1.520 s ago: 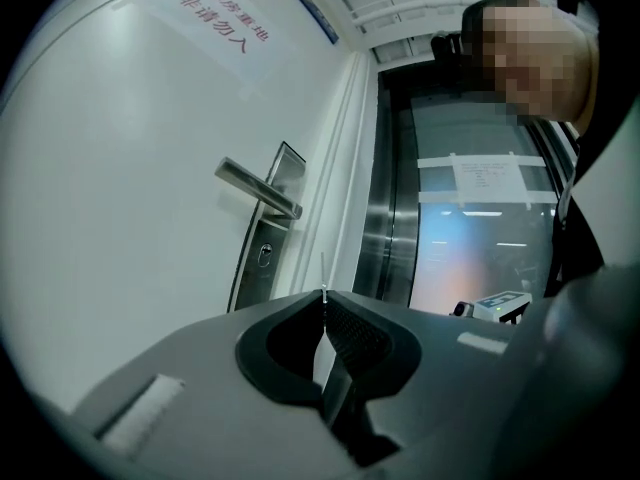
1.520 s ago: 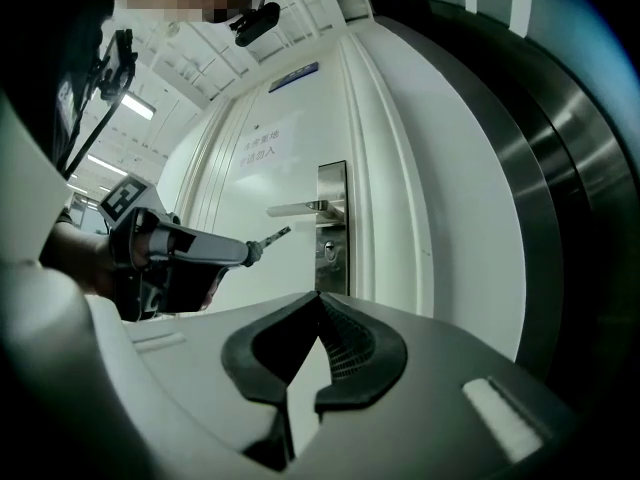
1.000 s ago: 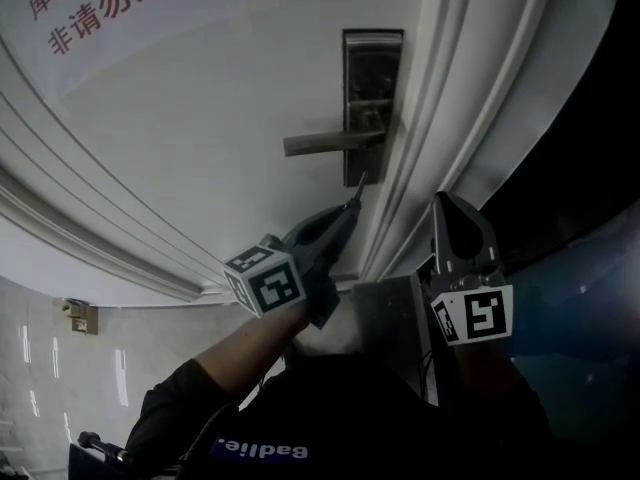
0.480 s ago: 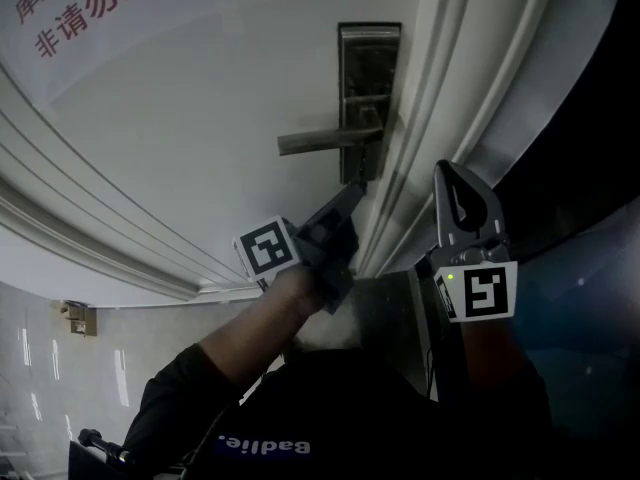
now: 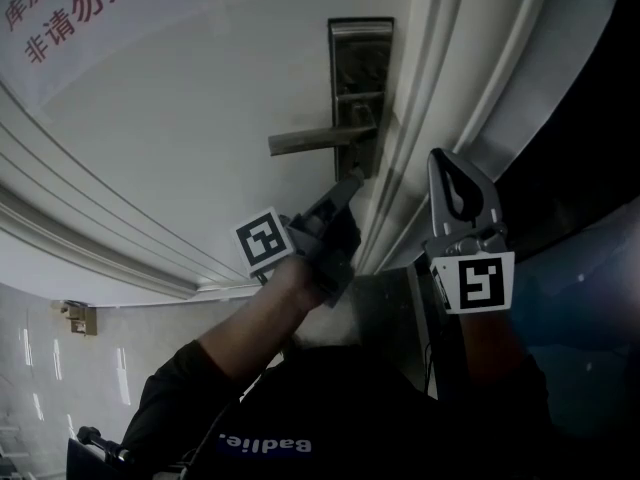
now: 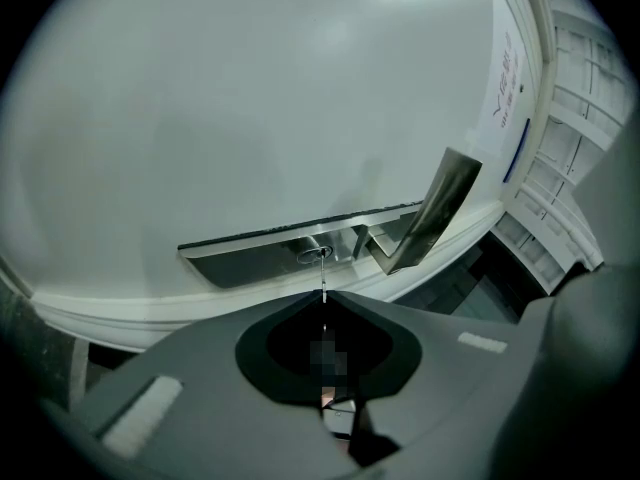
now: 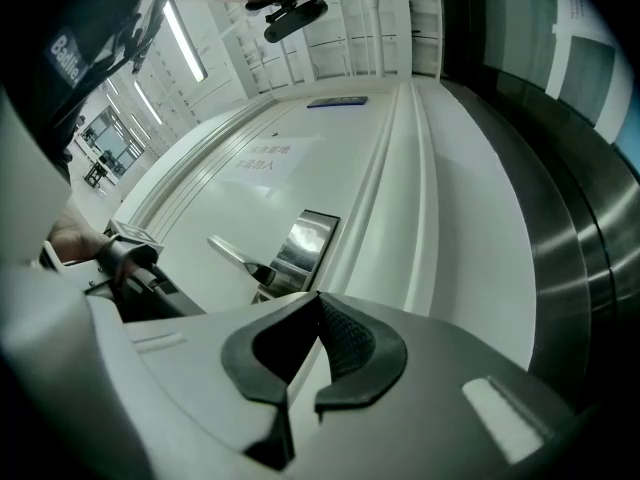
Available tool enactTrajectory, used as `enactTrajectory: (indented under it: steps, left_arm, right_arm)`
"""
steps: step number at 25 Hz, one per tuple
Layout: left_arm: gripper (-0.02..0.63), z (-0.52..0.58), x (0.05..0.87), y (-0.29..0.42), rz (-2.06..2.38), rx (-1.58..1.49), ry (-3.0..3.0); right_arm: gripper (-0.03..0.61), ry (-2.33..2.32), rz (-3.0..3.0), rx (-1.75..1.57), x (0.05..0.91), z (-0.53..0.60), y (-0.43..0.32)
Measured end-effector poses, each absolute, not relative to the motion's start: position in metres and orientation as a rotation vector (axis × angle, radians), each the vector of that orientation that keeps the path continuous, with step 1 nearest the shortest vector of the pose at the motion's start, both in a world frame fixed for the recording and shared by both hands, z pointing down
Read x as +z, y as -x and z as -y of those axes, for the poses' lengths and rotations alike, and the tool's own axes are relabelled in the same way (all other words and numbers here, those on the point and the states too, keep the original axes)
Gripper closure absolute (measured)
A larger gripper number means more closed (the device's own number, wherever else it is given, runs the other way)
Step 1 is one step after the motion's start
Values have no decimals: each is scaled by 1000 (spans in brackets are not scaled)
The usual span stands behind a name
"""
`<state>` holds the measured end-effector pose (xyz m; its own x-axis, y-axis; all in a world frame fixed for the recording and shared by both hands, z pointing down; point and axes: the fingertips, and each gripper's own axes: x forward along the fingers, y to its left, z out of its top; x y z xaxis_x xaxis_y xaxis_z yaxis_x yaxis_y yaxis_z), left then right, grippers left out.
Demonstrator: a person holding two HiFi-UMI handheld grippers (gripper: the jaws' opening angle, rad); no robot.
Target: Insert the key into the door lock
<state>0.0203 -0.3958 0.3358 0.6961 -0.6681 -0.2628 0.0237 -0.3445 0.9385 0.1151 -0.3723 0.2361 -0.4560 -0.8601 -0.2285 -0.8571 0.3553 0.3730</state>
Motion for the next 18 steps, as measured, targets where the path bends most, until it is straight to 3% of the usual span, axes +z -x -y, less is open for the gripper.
enactTrajectory:
  steps: [18]
  left_arm:
    - [586,403,331,-24,614,-810,-1682]
  right_arm:
    - [575,-1613,2627,-667,241,374,-112]
